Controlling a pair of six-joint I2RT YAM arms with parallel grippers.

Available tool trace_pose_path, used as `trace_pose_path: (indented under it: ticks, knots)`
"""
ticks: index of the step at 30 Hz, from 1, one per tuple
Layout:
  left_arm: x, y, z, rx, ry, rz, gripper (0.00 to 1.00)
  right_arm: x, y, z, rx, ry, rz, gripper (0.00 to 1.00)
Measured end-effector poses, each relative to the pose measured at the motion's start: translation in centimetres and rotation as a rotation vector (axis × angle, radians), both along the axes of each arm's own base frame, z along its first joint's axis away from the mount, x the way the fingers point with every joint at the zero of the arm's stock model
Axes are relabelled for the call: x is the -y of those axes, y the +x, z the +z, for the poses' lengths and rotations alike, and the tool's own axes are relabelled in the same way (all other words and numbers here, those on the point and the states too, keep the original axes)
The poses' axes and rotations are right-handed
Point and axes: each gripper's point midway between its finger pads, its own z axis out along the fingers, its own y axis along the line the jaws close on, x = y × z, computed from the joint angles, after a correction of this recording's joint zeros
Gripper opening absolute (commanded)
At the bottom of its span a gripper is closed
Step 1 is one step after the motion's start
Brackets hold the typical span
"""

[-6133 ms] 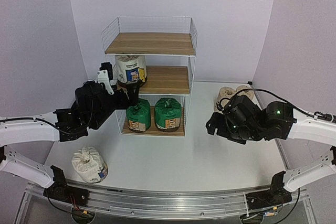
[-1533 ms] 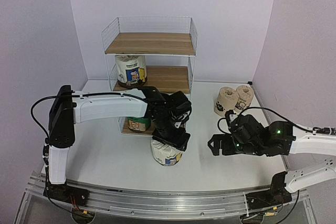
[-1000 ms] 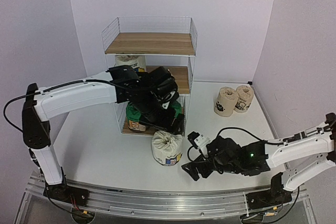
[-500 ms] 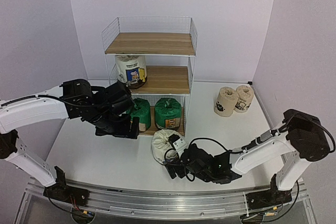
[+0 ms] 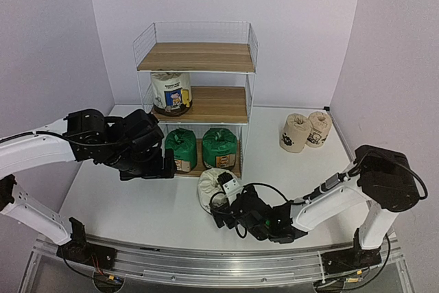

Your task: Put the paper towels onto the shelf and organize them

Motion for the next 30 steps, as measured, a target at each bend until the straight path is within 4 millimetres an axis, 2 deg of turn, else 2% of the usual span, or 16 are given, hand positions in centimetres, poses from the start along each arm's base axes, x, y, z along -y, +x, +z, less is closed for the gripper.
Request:
trace_pose_path:
  ticks: [7, 13, 21, 27, 30]
  knots:
    - [0.1, 0.0, -0.8, -0.009, 0.008, 0.005, 1.00, -0.5, 0.5, -0.2, 0.029, 0.006, -0.012, 0.95]
    - [0.2, 0.0, -1.5, -0.016, 0.016, 0.004, 1.00, -0.6, 0.8, 0.1, 0.056, 0.007, -0.019, 0.82]
    - [0.4, 0.1, -1.5, -0.015, 0.007, 0.002, 1.00, -0.9, 0.8, 0.4, 0.070, 0.016, -0.009, 0.58]
    - [0.3, 0.0, -2.0, -0.018, 0.012, 0.005, 1.00, -1.1, 0.8, 0.5, 0.072, 0.024, -0.004, 0.54]
    - [0.2, 0.0, -1.9, -0.016, 0.005, 0.009, 1.00, -1.1, 0.8, 0.5, 0.071, 0.025, -0.004, 0.47]
